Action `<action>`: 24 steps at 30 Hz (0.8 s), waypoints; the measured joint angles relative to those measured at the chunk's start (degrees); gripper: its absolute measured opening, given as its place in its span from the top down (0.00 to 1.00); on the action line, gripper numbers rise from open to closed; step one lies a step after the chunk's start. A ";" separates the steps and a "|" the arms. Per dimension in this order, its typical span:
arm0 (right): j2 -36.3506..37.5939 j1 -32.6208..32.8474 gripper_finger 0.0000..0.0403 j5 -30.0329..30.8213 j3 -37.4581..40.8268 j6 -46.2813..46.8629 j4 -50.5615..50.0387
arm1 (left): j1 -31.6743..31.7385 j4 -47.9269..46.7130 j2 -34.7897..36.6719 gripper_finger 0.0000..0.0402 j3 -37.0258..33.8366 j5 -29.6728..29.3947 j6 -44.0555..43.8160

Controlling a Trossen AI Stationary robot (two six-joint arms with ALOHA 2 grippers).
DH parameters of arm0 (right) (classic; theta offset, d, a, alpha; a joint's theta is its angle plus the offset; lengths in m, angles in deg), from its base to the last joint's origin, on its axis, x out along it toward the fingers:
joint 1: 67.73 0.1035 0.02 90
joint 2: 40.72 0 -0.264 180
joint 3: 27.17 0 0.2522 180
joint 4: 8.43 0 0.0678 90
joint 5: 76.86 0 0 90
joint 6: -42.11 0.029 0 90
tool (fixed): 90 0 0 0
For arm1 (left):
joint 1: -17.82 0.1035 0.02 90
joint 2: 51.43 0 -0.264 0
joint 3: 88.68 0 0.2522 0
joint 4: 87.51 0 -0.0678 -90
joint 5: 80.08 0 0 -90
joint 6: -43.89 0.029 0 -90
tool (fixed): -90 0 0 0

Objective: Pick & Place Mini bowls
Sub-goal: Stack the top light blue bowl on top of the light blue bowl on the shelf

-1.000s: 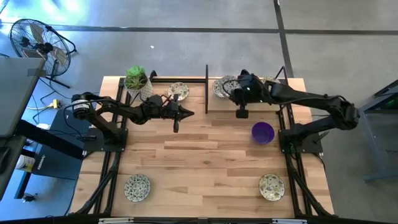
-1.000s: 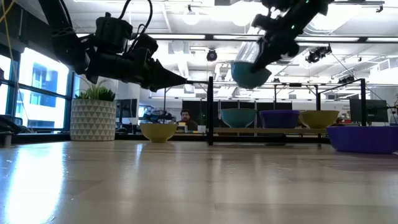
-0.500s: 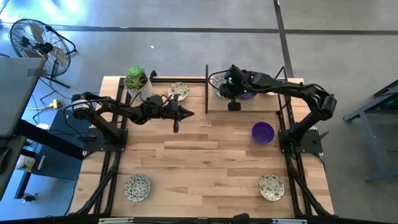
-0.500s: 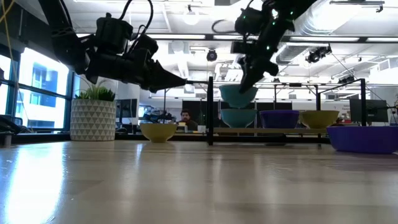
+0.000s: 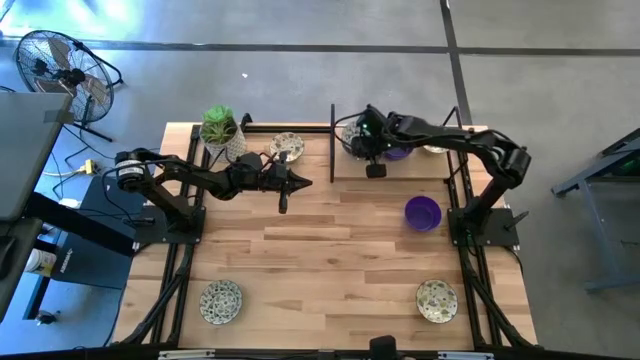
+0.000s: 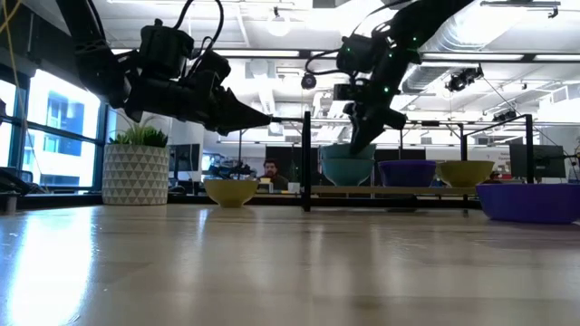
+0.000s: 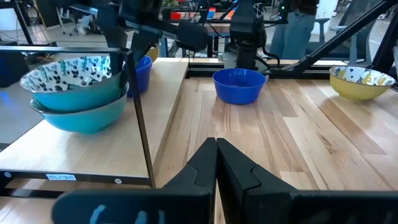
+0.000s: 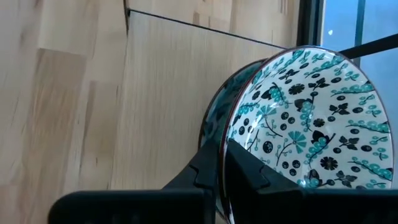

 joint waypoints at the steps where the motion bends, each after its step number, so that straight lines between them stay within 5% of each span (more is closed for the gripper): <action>1: 0.00 -0.13 0.97 -0.20 0.00 -0.01 0.24 | -0.02 0.00 0.00 1.00 0.00 0.00 0.00; 18: -1.73 -0.54 0.97 0.46 0.00 -0.12 0.25 | -0.02 -0.39 0.00 1.00 0.00 0.02 0.02; 24: -1.60 -0.54 0.87 0.96 0.00 -0.01 0.73 | -0.02 -0.69 0.00 1.00 0.00 0.04 0.02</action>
